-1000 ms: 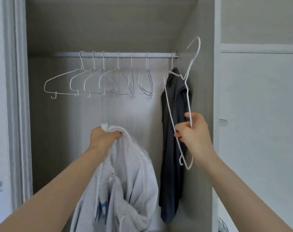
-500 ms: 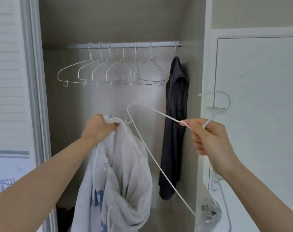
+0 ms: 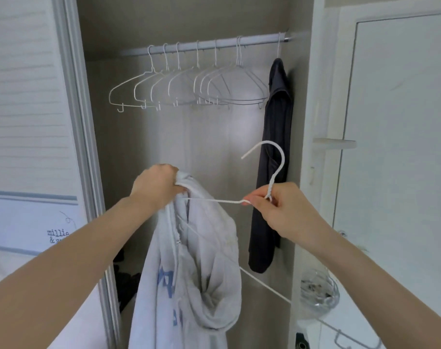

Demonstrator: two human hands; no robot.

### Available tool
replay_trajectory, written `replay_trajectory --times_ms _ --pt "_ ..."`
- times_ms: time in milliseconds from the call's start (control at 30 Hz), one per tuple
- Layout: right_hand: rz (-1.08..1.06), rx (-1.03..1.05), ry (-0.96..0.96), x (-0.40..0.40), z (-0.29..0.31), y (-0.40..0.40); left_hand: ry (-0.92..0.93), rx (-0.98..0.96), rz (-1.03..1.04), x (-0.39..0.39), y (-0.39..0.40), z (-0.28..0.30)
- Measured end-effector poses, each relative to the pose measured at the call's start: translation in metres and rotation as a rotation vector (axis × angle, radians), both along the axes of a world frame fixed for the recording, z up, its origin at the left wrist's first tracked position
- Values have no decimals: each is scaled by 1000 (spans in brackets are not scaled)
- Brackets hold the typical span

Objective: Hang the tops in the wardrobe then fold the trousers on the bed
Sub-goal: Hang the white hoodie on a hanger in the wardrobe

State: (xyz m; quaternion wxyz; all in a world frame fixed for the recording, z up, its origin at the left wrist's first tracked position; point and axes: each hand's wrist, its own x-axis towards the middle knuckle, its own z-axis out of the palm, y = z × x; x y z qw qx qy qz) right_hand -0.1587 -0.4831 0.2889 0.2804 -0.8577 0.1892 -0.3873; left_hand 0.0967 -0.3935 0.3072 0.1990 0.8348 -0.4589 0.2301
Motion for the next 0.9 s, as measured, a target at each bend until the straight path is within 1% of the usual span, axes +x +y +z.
replay_trajectory --times_ms 67,133,167,267,300,333,400,500,600,633,667,700,733,800,833,867,900 --pt "17 -3 -43 -11 4 -3 50 14 8 5 4 -1" --pt "29 5 -119 -17 8 -6 189 -24 -9 10 7 -2" --pt "24 -19 -136 -17 9 -5 305 -93 -27 12 9 -3" --pt "-4 -86 -101 -7 8 2 777 -391 -116 14 14 -4" --pt "-1 -81 -82 -2 6 3 863 -444 -138 12 15 -4" --pt "8 -64 -71 1 5 2 893 -461 -155 9 14 -3" --pt "36 -3 -68 9 1 -3 884 -440 -183 1 11 -1" --pt "103 189 -16 28 -12 -7 855 -417 -238 -15 5 5" --pt "63 292 24 54 -30 0 801 -369 -314 -37 -3 10" --pt "41 304 1 61 -36 4 777 -346 -325 -44 -7 10" --pt "30 312 -67 65 -41 6 764 -331 -322 -51 -10 12" --pt "36 308 -160 67 -45 8 794 -315 -333 -56 -11 14" --pt "54 279 -251 65 -46 10 867 -282 -385 -60 -9 17" --pt "77 228 -399 55 -39 13 1009 -151 -592 -66 -2 27" --pt "77 244 -466 49 -35 10 982 -86 -679 -67 3 32" --pt "78 273 -524 42 -30 7 856 -39 -719 -67 7 35" --pt "87 298 -569 35 -24 5 638 -13 -714 -66 10 38"
